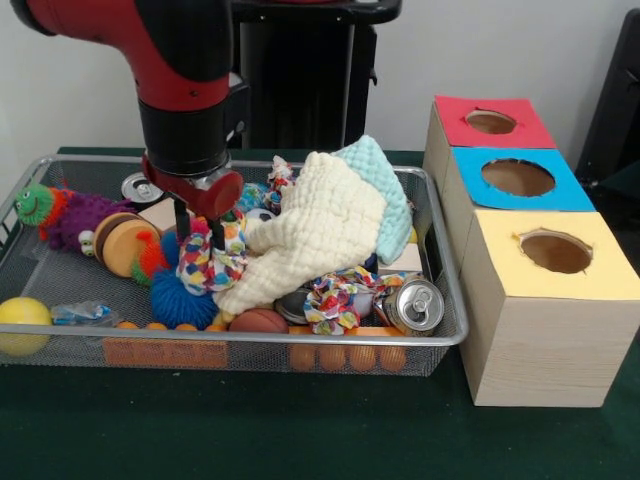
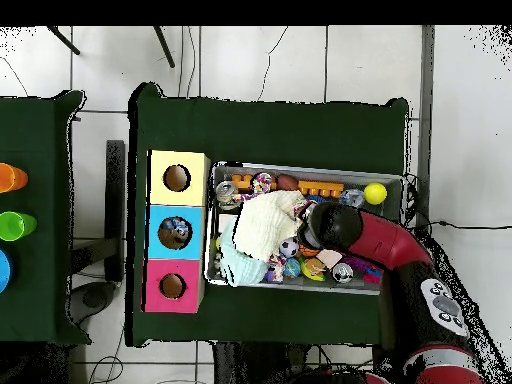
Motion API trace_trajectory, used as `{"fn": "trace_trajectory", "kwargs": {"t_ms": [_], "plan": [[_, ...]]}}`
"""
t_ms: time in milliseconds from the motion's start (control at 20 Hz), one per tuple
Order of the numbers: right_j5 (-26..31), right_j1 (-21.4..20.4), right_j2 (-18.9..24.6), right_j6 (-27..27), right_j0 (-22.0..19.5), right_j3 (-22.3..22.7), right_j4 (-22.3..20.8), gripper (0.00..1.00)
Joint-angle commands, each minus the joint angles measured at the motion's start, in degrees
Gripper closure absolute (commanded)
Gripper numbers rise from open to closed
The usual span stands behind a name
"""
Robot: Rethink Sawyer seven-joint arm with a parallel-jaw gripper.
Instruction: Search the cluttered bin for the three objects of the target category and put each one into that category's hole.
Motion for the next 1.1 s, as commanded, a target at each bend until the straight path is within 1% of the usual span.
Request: {"fn": "trace_trajectory", "kwargs": {"t_ms": [50,250,400,650,850,1100], "plan": [[10.5,-1.1,7.6,-8.6,-1.5,-5.3,-1.6,0.0],[15.2,-4.5,8.2,-9.2,-1.2,-5.8,-1.8,0.0],[17.1,-5.2,8.9,-10.1,-1.7,-6.8,-2.3,0.0],[16.3,-5.1,9.8,-10.1,-2.3,-6.6,-3.0,0.0],[15.1,-5.5,10.0,-9.5,-2.3,-6.4,-3.5,0.0],[15.1,-5.7,9.7,-8.8,-1.9,-6.9,-4.5,0.0]]}}
